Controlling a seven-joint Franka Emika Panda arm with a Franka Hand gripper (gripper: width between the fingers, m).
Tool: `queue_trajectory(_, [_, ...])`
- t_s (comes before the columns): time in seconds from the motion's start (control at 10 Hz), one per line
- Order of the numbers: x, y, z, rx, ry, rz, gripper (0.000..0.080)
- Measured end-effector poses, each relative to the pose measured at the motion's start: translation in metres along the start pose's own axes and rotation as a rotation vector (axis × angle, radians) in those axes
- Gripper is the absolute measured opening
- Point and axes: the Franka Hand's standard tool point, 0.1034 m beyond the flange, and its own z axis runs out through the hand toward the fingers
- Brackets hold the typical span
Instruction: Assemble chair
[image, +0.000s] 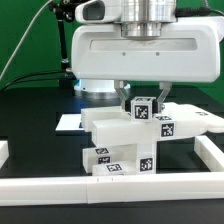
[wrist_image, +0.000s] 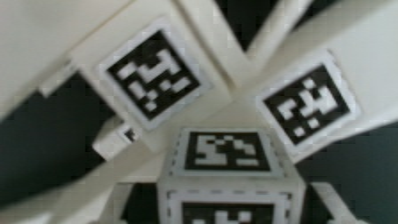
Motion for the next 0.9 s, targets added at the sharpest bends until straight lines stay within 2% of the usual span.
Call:
queue_trajectory(0.2, [-0.0002, -0.0006, 0.0001, 0.028, -0.015, 0.272, 0.0284])
queue_trajectory(0.4, [0.0009, -0.0016, 0.0002, 0.045, -0.013, 0.391, 0.0284])
queue_trajectory(0.5, [0.0011, -0.0016, 0.0002, 0.046, -0.011, 0.371, 0.0284])
queue_trajectory(0.6, [0.0010, -0.0017, 0.0002, 0.046, -0.011, 0.347, 0.0367])
queue_trajectory(0.7, [0.0007, -0.0022, 0.0003, 0.046, -0.011, 0.343, 0.0519])
queue_trajectory(0.8, [0.0011, -0.0036, 0.0013, 0.020, -0.004, 0.073, 0.0609])
queue_trajectory(0.9, [-0.0012, -0.0072, 0.0037, 0.002, -0.039, -0.104, 0.0638])
